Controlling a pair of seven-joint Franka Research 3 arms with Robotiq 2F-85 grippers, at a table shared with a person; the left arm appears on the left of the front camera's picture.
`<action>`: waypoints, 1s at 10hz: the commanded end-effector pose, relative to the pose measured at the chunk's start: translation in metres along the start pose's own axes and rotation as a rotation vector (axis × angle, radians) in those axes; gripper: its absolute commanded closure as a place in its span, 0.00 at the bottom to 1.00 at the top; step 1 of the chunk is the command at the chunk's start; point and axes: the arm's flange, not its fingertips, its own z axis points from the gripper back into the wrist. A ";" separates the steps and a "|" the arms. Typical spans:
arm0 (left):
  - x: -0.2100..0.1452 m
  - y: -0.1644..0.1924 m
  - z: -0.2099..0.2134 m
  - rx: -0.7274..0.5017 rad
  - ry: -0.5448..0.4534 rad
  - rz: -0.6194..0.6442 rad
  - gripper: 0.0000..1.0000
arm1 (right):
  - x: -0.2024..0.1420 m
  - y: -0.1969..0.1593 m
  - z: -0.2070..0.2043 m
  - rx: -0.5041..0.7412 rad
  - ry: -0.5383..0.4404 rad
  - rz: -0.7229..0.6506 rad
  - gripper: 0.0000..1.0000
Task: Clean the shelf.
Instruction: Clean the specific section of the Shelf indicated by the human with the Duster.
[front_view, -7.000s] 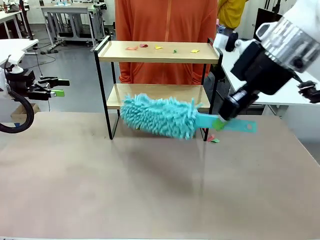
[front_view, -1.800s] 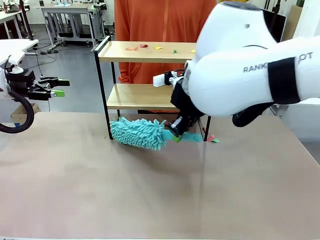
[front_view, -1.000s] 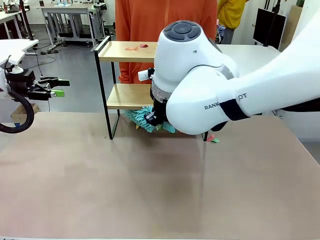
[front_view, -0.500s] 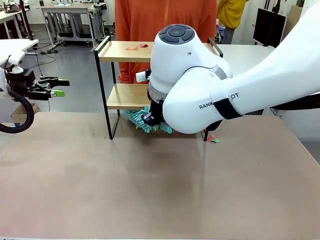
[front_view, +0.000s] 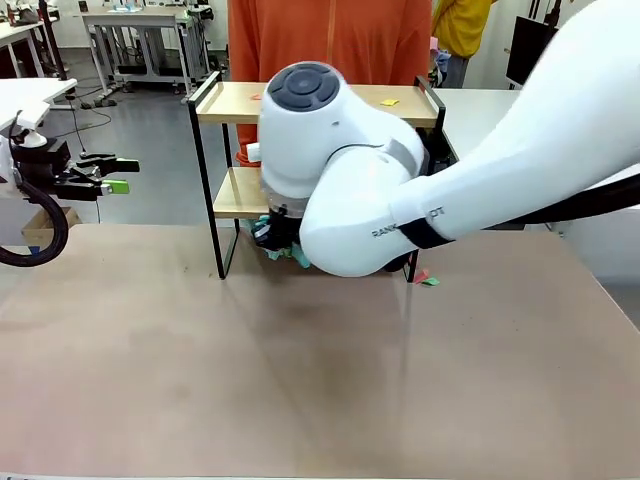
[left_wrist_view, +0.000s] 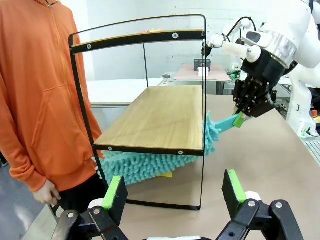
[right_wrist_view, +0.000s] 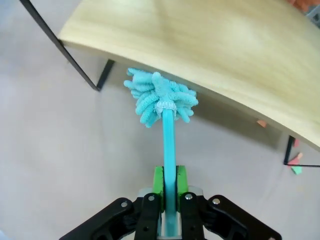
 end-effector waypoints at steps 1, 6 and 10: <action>0.003 -0.001 0.001 -0.001 0.004 -0.007 0.00 | 0.021 0.024 -0.023 -0.034 -0.046 -0.090 0.87; 0.003 -0.001 0.001 -0.001 0.004 -0.007 0.00 | 0.027 0.048 -0.041 -0.016 -0.075 -0.177 0.87; 0.003 -0.001 0.001 -0.001 0.004 -0.007 0.00 | 0.009 0.054 -0.052 0.030 0.014 -0.216 0.87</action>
